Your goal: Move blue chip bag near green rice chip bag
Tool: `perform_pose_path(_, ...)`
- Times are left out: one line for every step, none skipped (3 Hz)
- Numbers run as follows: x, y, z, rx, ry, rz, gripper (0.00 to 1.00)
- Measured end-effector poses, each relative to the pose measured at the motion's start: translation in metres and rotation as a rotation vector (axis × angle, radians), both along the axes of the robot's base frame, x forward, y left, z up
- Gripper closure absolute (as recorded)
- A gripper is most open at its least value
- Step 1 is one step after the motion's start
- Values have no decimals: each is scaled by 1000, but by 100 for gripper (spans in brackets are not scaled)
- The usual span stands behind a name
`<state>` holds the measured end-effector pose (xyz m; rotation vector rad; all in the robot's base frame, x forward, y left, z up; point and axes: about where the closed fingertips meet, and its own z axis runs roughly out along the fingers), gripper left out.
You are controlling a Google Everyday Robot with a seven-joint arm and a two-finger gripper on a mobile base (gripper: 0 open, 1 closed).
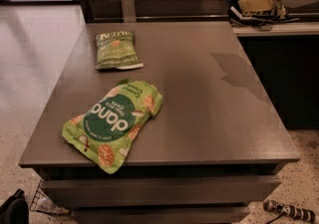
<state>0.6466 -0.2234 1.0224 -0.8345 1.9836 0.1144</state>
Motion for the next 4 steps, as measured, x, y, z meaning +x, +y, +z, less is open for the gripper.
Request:
perform_pose_path(-58, 21, -10, -206, 34, 81, 100)
perform_pose_path(-116, 46, -21, -285, 58, 146, 100)
perform_pose_path(-147, 57, -31, -287, 76, 183, 100)
perform_pose_path(-165, 72, -44, -268, 104, 252, 100)
